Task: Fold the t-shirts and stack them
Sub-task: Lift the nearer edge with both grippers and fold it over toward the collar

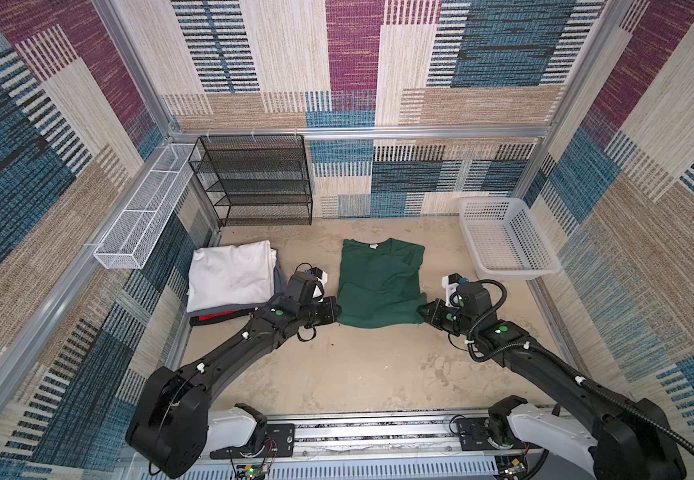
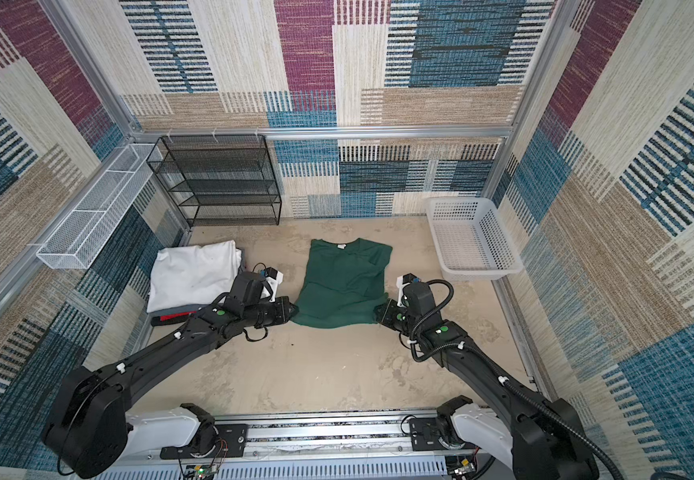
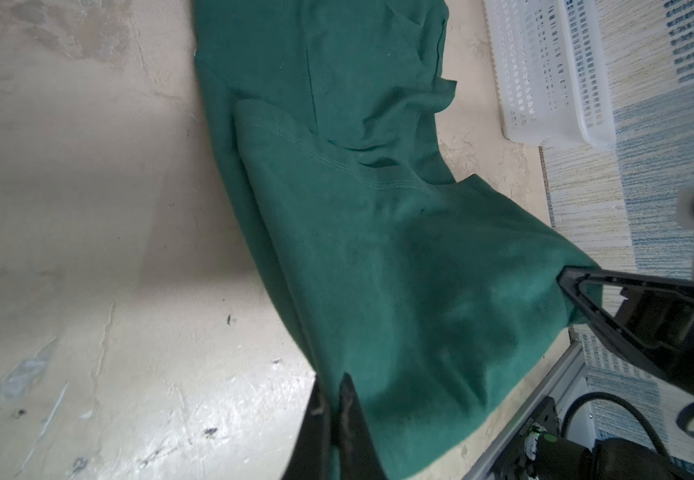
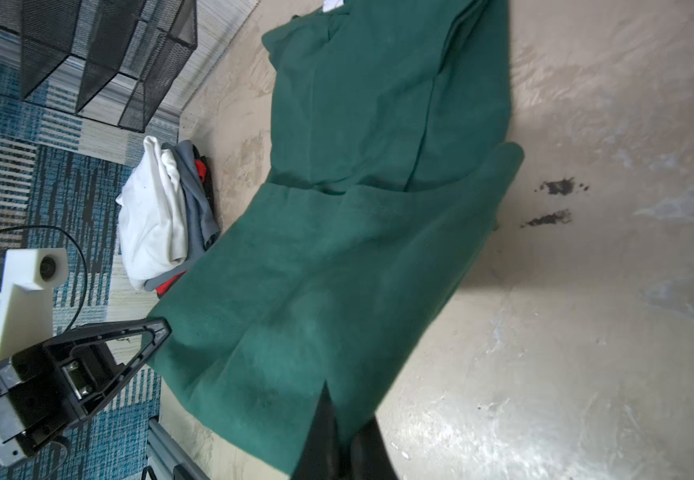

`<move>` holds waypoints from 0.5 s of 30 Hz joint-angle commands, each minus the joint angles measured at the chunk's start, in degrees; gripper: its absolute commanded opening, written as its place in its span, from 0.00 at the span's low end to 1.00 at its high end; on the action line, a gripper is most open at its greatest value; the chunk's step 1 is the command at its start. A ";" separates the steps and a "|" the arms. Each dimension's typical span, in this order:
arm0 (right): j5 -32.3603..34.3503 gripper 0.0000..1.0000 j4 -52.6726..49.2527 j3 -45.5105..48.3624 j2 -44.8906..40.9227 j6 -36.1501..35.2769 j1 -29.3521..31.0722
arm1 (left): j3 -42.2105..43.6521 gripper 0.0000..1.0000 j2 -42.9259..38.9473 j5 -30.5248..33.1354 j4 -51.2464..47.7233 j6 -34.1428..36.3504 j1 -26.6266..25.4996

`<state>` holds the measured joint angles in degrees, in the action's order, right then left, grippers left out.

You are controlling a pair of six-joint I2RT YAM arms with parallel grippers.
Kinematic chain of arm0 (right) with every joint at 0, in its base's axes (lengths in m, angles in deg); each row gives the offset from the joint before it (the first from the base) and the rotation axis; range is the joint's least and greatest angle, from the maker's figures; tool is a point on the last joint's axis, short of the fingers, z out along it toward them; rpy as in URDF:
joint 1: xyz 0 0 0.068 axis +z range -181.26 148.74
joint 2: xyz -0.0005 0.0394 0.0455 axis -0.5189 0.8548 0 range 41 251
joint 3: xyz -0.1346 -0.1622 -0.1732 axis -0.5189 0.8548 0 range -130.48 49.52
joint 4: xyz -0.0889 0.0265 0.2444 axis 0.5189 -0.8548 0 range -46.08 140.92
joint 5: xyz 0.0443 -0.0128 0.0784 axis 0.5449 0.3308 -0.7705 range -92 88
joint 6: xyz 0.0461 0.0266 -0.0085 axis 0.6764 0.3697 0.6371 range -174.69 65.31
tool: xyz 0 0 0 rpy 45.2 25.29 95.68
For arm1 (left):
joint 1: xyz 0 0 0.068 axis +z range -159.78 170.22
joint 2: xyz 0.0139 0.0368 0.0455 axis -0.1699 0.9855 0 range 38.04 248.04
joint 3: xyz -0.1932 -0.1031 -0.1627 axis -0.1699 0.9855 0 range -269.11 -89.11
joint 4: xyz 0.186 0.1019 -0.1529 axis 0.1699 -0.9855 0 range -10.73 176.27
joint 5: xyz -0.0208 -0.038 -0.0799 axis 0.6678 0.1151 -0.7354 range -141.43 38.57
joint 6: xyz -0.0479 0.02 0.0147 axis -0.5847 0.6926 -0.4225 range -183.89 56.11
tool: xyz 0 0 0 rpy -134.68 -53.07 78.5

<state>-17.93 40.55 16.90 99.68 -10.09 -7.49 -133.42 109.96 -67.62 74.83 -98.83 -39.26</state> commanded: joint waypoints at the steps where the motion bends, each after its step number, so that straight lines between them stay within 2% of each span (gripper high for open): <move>1: -1.38 0.00 0.21 1.26 -2.55 2.12 0.61 | 1.71 0.00 -3.47 3.40 -1.44 -1.53 -1.51; 15: -0.77 0.00 -2.73 5.24 -12.27 5.36 5.47 | 9.82 0.00 -20.85 12.95 -8.30 -6.84 -10.09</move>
<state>-18.91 38.12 21.51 89.05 -6.29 -2.55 -124.55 90.94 -57.58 68.49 -102.74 -48.24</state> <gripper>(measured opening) 0.064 0.067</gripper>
